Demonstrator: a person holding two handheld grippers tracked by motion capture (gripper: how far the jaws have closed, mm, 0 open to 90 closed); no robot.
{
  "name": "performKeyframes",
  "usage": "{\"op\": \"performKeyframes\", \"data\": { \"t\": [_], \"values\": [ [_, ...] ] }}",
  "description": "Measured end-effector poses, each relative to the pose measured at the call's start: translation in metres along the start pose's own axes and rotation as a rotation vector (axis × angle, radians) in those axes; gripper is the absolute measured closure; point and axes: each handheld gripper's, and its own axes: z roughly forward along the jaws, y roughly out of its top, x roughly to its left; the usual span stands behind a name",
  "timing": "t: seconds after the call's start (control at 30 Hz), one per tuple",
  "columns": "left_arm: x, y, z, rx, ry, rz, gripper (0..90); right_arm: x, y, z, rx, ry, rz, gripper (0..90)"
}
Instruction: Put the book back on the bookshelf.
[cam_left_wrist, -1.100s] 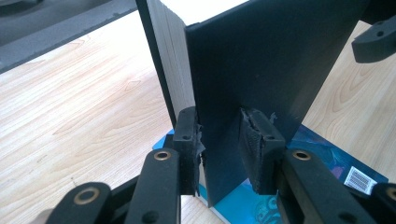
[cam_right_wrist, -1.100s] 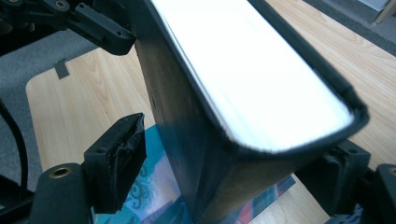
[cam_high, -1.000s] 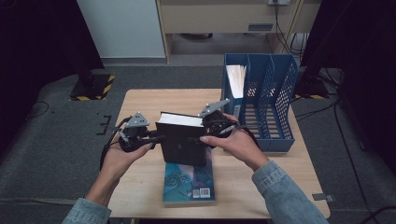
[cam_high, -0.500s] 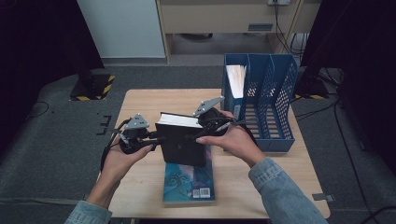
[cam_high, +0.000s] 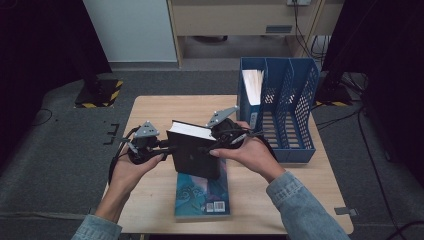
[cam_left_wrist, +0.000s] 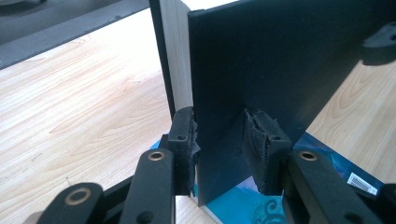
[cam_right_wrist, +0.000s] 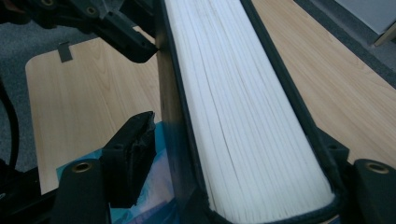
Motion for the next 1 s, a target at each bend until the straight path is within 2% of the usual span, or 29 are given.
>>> {"op": "performKeyframes", "data": {
  "t": [0.17, 0.4, 0.63, 1.0],
  "values": [
    [0.002, 0.001, 0.001, 0.000, 0.007, -0.005, 63.8, 0.006, 0.001, -0.002, 0.004, 0.015, -0.008, 34.4],
    [0.001, -0.001, 0.000, -0.007, 0.007, -0.005, 63.7, 0.004, 0.009, 0.003, -0.003, 0.023, -0.007, 35.7],
    [0.001, -0.001, 0.000, -0.007, 0.006, -0.003, 63.5, 0.004, 0.017, 0.008, 0.012, 0.022, -0.015, 35.6],
    [-0.001, -0.001, 0.000, -0.003, 0.006, -0.002, 61.9, 0.003, 0.019, 0.013, 0.045, 0.023, -0.006, 38.1]
  ]
}}
